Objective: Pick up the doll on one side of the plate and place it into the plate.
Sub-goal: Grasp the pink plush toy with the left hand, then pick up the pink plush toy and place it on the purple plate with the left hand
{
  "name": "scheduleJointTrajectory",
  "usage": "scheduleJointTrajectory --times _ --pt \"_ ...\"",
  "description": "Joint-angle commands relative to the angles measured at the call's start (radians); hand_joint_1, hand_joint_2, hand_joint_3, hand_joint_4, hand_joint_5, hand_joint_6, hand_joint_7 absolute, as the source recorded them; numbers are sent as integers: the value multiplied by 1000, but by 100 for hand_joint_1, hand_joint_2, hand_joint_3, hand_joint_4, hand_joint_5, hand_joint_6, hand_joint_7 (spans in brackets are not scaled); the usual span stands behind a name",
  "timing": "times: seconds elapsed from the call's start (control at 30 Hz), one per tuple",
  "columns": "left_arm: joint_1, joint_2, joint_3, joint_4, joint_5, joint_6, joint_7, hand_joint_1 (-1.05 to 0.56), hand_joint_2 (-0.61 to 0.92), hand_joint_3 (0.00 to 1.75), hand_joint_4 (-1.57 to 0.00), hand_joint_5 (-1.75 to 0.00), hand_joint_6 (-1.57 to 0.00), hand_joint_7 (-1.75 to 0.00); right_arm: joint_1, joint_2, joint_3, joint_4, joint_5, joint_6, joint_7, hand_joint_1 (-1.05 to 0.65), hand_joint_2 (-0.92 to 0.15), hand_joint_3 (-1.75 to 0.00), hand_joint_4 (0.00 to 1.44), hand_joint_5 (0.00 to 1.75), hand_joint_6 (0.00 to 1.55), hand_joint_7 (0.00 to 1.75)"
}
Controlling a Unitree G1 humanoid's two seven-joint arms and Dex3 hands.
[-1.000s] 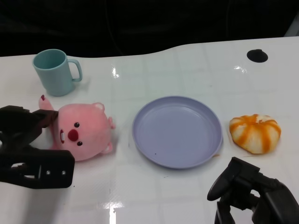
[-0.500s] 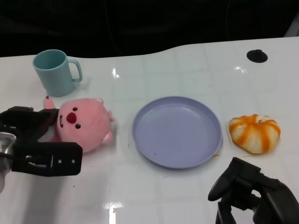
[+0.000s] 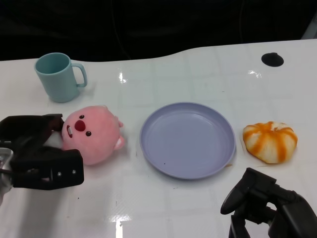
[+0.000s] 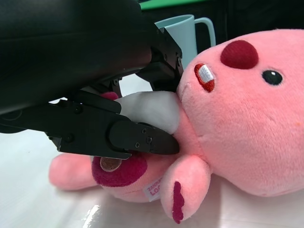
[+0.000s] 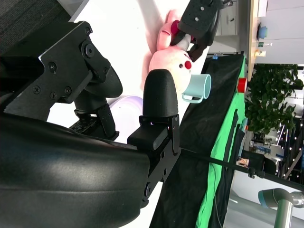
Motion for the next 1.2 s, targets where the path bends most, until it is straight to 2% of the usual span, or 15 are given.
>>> scheduleJointTrajectory --times 0.03,0.1,0.13,0.2,0.23,0.4,0.53,0.6,0.73,1.0,1.2 --pt "41 -7 -12 16 2 -24 54 -18 92 29 -78 -175 -55 -172 1 -6 -6 -9 -5 4 -3 7 -42 -136 72 175 63 152" --pt "45 -7 -11 5 6 -29 111 -16 90 30 -82 -175 -59 -174 1 -6 -6 -11 -2 5 -2 8 -42 -137 72 175 63 151" --pt "46 -7 -10 2 5 -32 131 -15 85 38 -85 -175 -61 -174 1 -6 -5 -11 -2 6 -2 8 -42 -137 72 175 63 151" --pt "50 -8 -1 -12 -6 -30 144 -15 72 66 -87 -175 -62 -175 2 -6 -5 -10 -3 4 -2 8 -42 -136 72 175 63 152" --pt "52 -7 6 -21 -13 -32 149 -16 70 72 -88 -175 -63 -175 2 -7 -6 -10 -3 3 -2 8 -42 -136 72 175 63 152" --pt "66 -2 44 -66 -55 -53 165 -15 61 90 -89 -175 -68 -175 3 -9 -7 -9 -1 -2 0 7 -41 -136 71 175 63 152" --pt "86 4 71 -133 -80 -41 143 -16 59 94 -89 -175 -69 -175 3 -9 -8 -12 -1 2 0 7 -41 -136 72 175 63 152" --pt "102 8 93 -188 -98 -34 128 -16 57 97 -90 -175 -68 -175 3 -8 -7 -13 -3 1 -1 7 -41 -136 72 175 64 152" --pt "137 14 139 -330 -131 24 66 -17 48 114 -92 -175 -70 -175 2 -7 -1 -13 -6 3 -2 8 -42 -137 72 175 64 152" --pt "193 6 193 -621 -131 162 -43 -17 47 116 -90 -175 -71 -175 2 -4 8 -18 -10 12 -4 7 -41 -136 72 175 64 153" --pt "172 -24 169 -745 -118 211 -137 -19 47 107 -88 -175 -66 -175 0 -5 14 -18 -14 13 -4 7 -42 -136 72 175 63 152"
